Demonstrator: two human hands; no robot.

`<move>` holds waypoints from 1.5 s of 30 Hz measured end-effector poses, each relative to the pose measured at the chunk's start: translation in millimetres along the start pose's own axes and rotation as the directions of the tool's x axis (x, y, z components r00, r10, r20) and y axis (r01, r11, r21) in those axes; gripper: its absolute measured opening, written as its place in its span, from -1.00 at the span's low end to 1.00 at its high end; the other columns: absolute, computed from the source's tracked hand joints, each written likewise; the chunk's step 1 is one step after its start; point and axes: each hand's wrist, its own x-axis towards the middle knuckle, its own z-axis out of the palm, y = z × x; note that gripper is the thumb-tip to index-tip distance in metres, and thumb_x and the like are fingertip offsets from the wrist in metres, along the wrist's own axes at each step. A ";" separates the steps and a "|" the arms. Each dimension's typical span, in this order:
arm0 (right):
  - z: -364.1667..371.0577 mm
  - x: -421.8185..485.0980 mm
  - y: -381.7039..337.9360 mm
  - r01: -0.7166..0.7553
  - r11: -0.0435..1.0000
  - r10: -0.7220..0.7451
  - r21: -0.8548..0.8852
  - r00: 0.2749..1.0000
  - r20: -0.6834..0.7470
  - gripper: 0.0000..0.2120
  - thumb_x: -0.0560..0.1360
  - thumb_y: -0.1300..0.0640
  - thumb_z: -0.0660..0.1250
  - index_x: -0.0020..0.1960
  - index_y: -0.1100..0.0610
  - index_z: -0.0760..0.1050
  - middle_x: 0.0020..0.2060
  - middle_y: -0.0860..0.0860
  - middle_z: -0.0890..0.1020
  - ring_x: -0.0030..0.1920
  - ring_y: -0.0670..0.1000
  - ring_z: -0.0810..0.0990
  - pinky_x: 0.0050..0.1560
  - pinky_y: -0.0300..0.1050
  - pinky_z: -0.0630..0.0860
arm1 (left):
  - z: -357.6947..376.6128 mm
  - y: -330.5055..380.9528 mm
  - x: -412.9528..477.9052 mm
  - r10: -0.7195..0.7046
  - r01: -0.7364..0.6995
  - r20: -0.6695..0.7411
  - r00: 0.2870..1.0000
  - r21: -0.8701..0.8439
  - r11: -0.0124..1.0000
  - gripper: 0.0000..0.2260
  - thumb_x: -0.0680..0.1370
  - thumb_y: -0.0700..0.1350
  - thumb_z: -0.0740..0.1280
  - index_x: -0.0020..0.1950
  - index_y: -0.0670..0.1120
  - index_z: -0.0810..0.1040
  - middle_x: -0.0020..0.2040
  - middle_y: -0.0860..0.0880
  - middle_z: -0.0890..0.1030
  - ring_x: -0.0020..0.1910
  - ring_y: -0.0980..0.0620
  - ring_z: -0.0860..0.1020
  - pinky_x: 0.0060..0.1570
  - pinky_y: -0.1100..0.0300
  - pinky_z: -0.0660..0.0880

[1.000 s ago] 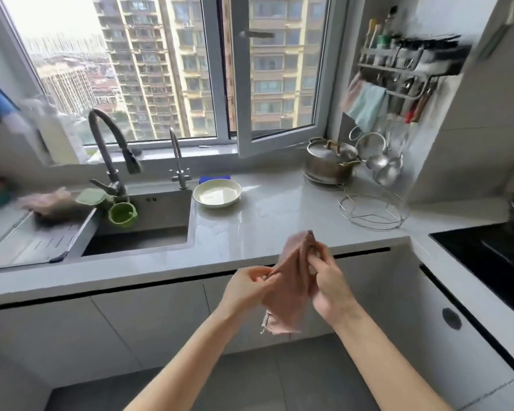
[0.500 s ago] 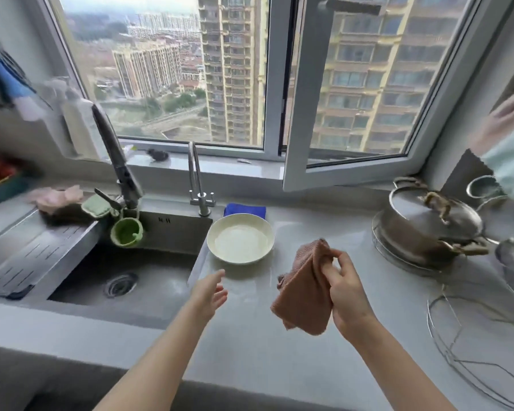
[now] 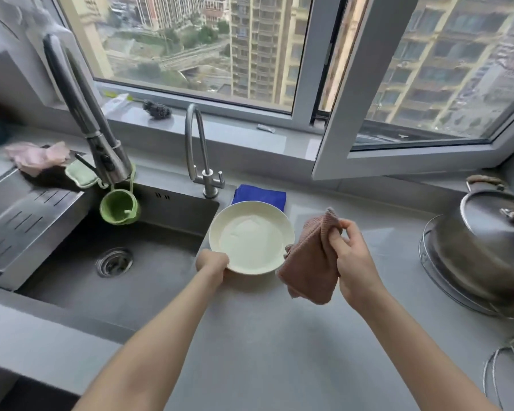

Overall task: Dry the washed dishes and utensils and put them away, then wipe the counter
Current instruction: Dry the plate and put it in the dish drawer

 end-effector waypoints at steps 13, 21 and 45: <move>46.7 1.4 -26.2 -0.006 0.998 0.013 0.058 0.992 -0.125 -0.90 0.65 0.21 0.09 0.14 0.17 0.33 -0.13 0.09 0.55 -0.42 -0.15 0.64 -0.45 -0.36 0.50 | -52.1 19.0 26.5 -0.072 0.115 0.400 0.914 -0.083 0.990 -0.67 0.39 -0.51 0.11 0.10 -0.24 0.34 -0.06 -0.20 0.50 -0.20 -0.15 0.53 -0.55 0.18 0.51; 86.0 -9.3 -26.2 -0.005 0.998 0.013 0.060 0.991 -0.133 -0.86 0.65 0.23 0.08 0.19 0.19 0.30 -0.14 0.08 0.55 -0.44 -0.13 0.64 -0.48 -0.35 0.50 | -141.7 23.8 36.9 -0.081 0.225 0.506 0.858 -0.230 0.947 -0.69 0.40 -0.51 0.06 0.04 -0.27 0.43 -0.04 -0.26 0.55 -0.15 -0.22 0.55 -0.39 -0.05 0.62; 312.3 -44.2 89.8 0.560 0.655 -0.035 -0.508 0.694 0.719 -0.62 0.58 -0.07 0.13 0.39 -0.26 0.30 0.42 -0.12 0.38 0.47 -0.02 0.23 0.49 0.04 0.05 | -286.4 63.2 26.7 0.275 -0.276 0.040 0.961 0.036 0.960 -0.83 0.50 -0.24 0.24 -0.26 -0.19 0.55 -0.30 -0.19 0.55 -0.32 -0.14 0.51 -0.46 0.13 0.49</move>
